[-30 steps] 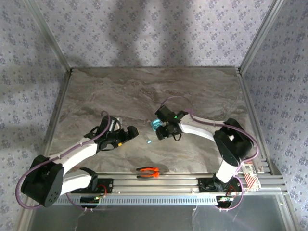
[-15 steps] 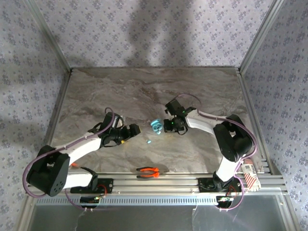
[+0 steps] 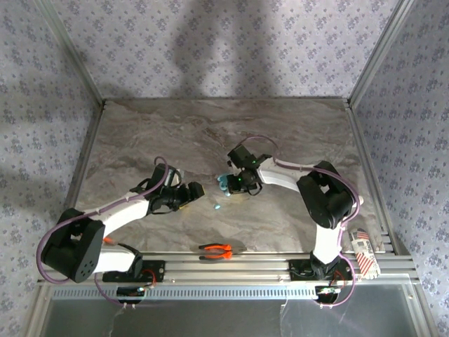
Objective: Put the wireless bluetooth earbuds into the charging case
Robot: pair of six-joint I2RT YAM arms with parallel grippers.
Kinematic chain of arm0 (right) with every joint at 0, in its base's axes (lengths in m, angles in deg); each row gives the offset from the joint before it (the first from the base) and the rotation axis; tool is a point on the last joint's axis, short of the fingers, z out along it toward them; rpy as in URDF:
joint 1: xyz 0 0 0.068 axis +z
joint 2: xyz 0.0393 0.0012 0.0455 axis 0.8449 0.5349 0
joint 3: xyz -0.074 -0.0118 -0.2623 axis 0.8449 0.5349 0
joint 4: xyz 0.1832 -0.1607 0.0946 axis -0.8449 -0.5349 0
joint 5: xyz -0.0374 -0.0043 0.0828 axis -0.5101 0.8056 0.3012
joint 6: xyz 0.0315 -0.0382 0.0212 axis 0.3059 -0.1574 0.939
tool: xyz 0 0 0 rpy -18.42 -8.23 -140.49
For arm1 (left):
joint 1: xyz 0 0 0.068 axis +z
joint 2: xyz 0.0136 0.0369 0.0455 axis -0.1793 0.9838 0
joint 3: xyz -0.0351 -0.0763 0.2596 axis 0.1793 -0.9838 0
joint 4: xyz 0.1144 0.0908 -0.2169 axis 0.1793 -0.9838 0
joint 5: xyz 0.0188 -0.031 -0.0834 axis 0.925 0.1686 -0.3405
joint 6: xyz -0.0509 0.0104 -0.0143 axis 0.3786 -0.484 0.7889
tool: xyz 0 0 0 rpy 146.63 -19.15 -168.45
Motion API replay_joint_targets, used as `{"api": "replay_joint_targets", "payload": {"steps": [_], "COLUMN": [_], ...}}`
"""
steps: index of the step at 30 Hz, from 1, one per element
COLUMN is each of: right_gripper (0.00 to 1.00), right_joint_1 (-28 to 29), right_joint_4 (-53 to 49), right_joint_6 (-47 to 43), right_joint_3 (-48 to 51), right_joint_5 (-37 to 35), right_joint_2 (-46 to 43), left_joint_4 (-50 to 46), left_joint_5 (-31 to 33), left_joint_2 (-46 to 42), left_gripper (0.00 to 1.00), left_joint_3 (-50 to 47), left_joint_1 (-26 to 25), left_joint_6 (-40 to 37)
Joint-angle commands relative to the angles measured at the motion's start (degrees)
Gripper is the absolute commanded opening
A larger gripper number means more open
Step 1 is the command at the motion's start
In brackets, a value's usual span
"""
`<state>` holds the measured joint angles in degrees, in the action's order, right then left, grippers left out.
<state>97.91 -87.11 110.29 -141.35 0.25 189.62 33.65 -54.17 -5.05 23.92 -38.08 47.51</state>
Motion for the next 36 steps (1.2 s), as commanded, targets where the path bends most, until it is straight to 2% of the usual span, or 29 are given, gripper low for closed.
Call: {"api": "replay_joint_targets", "payload": {"steps": [1,12,19,26,36], "right_gripper": [0.13,0.16,0.27,0.37,0.37], "right_joint_1": [1.8,6.1,5.3,4.9,6.6], "right_joint_4": [-3.3,-5.6,-4.8,-2.9,-3.1], "right_joint_6": [-1.5,-2.9,-0.2,-1.4,-4.8], "right_joint_3": [-1.6,-3.9,-2.8,-3.3,-4.2], "right_joint_5": [-1.4,-6.8,-10.2,-7.0,-6.2], "right_joint_2": [0.4,0.4,-2.5,-1.1,1.7], "left_joint_4": [0.7,1.4,1.4,1.5,1.3], "left_joint_5": [-0.8,-1.0,-1.1,-1.2,-1.2], "left_joint_2": [0.0,0.2,0.0,0.0,-0.5], "left_gripper": [0.79,0.79,0.79,0.79,0.79], "left_joint_3": [1.0,0.6,0.5,0.6,0.3], "left_joint_1": [0.3,0.3,0.3,0.3,0.3], "left_joint_6": [-0.9,-0.8,-0.7,-0.9,-0.9]}}
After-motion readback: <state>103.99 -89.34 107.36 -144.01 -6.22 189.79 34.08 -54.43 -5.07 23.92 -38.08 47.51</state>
